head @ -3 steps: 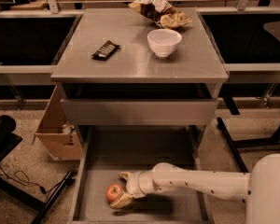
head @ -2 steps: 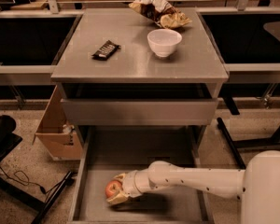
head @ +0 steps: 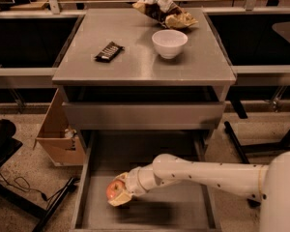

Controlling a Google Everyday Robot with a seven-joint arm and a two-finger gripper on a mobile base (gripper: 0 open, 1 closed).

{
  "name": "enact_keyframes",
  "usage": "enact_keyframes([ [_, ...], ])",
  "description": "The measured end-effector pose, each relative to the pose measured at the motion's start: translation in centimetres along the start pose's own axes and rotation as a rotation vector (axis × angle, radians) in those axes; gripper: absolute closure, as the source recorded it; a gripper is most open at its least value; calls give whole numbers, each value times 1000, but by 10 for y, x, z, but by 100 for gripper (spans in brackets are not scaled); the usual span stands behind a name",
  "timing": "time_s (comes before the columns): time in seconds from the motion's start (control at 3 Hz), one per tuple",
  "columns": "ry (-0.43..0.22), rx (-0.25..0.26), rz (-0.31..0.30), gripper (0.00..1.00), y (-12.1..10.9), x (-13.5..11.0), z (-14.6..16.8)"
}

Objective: Pick apple from middle drawer and place on counter

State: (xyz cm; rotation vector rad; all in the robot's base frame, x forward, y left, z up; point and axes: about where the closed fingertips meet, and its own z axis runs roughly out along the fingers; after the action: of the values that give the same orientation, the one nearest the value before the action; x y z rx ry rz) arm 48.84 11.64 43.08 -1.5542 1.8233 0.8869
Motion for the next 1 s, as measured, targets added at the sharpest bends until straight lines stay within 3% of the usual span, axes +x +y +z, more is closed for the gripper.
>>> enact_keyframes([
  [0.33,21,-5,-49,100,1,-66,-81],
  [0.67,18,78,-130,100,-29,-161,-184],
  [1.0,35,124,-214,100,-39,-256,-268],
])
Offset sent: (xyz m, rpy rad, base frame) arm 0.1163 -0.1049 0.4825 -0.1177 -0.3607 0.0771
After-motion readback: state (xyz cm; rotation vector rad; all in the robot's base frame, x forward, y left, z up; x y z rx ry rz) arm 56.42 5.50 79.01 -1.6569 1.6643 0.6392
